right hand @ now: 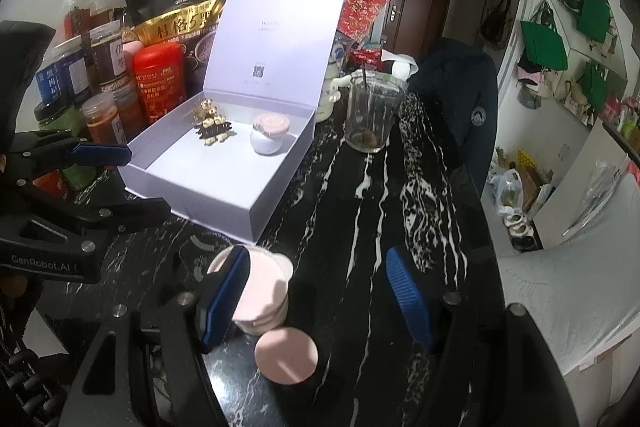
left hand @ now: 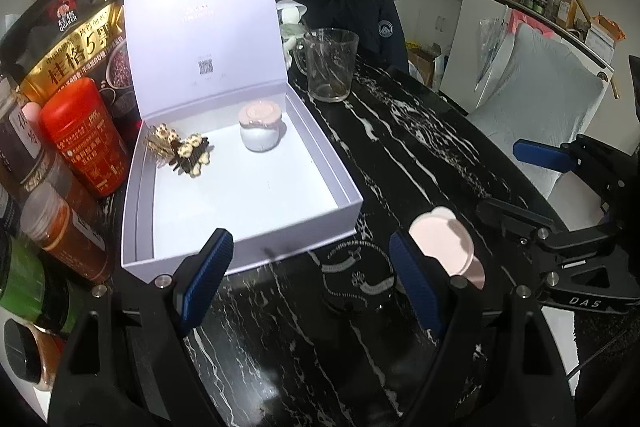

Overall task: Organize objects
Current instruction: 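Reach left tool toward pink handled cup while right tool reaches white-lidded pink jar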

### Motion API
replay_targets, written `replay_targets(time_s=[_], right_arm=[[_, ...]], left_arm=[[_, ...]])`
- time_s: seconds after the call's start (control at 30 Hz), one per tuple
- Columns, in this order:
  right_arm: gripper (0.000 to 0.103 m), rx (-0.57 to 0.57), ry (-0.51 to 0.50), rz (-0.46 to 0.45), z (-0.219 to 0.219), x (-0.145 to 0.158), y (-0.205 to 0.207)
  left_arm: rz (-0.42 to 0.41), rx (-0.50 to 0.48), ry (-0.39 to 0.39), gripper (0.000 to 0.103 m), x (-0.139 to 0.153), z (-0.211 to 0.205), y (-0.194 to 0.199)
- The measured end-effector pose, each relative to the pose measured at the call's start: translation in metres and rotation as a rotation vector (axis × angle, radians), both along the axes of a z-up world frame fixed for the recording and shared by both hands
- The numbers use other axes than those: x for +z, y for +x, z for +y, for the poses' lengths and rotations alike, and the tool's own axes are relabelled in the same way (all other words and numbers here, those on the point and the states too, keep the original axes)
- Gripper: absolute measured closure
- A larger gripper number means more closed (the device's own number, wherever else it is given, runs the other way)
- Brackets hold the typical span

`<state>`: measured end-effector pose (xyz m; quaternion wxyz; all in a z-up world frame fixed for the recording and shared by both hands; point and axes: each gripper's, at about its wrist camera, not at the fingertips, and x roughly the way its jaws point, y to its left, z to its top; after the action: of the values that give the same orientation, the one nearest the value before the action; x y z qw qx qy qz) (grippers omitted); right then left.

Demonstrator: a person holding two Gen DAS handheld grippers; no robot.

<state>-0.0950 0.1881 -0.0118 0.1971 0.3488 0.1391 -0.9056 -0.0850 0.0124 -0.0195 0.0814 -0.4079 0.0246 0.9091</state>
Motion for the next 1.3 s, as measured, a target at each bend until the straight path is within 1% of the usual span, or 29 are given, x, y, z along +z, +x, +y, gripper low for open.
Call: replay_targets(time_s=[0.23, 0.6, 0.9, 1.13, 1.3], right_arm=[[0.031, -0.016, -0.008, -0.034, 0.004, -0.017, 0.008], [0.031, -0.048, -0.032, -0.107, 0.016, -0.049, 0.014], [0.031, -0.082, -0.045, -0.174, 0.025, -0.077, 0.018], [0.031, -0.102, -0.05, -0.197, 0.027, -0.085, 0.03], [0.031, -0.108, -0.061, -0.217, 0.026, -0.092, 0.037]], left_arm=[[-0.024, -0.018, -0.011, 0.023, -0.013, 0.004, 0.008], [-0.073, -0.056, 0.014, 0.023, -0.037, 0.012, 0.011], [-0.11, -0.094, -0.001, 0.023, -0.056, 0.022, 0.011], [-0.146, -0.123, 0.001, 0.023, -0.069, 0.026, 0.018], [-0.15, -0.142, 0.037, 0.023, -0.07, 0.025, 0.022]])
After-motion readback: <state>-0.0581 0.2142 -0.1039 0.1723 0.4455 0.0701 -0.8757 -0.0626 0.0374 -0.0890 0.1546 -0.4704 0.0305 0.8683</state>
